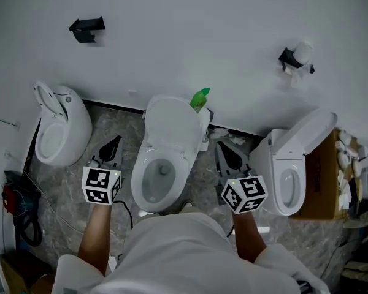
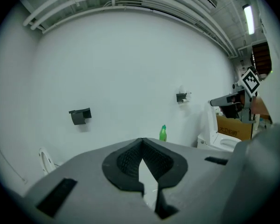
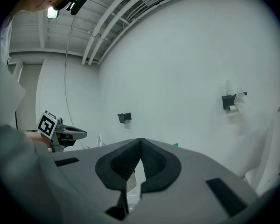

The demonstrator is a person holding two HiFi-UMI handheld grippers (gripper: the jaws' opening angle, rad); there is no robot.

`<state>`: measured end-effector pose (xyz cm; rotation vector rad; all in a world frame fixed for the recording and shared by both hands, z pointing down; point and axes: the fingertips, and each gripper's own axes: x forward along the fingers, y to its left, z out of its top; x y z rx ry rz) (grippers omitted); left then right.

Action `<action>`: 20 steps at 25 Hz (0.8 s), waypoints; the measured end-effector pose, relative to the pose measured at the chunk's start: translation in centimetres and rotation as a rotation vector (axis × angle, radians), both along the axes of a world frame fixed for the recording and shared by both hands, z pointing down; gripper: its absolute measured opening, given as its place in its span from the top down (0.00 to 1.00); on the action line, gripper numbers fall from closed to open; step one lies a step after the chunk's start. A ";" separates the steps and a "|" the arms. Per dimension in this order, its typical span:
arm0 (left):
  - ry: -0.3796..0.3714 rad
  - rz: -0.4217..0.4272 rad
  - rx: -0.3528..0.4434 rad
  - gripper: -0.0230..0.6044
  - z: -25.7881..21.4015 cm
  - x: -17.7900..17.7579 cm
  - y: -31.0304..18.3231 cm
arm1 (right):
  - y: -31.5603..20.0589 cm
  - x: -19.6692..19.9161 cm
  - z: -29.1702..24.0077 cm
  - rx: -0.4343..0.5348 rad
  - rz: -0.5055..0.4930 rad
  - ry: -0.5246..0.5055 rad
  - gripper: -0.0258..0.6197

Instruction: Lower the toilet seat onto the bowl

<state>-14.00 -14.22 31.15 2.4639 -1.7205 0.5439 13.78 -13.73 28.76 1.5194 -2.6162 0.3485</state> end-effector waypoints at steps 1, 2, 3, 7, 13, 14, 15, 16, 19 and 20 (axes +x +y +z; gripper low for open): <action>0.014 -0.011 0.018 0.95 -0.9 -0.2 0.1 | -0.2 0.0 -0.2 0.003 -0.004 0.006 0.96; 0.029 -0.024 0.037 0.95 -1.7 -0.5 0.3 | -0.5 -0.1 -0.5 0.008 -0.008 0.013 0.96; 0.045 -0.036 0.057 0.95 -2.7 -0.8 0.4 | -0.7 -0.1 -0.7 0.015 -0.011 0.019 0.96; 0.081 -0.076 0.131 0.95 -5.7 -2.2 1.5 | -1.7 0.4 -1.9 0.042 -0.003 0.026 0.96; 0.105 -0.154 0.224 0.95 -9.6 -5.4 3.2 | -2.1 3.5 -3.2 0.058 0.053 0.032 0.96; 0.115 -0.167 0.240 0.95 -10.2 -5.8 3.5 | -2.1 3.9 -3.2 0.058 0.062 0.032 0.96; 0.123 -0.178 0.254 0.95 -10.8 -6.2 3.8 | -2.0 4.3 -3.3 0.058 0.070 0.030 0.96; 0.128 -0.186 0.268 0.96 -11.3 -6.4 4.1 | -2.0 4.5 -3.3 0.058 0.078 0.026 0.96; 0.139 -0.193 0.302 0.95 -12.7 -6.8 5.1 | -1.8 4.9 -3.4 0.062 0.100 0.015 0.96; 0.140 -0.195 0.309 0.95 -13.1 -6.9 5.4 | -1.6 5.0 -3.5 0.063 0.105 0.011 0.96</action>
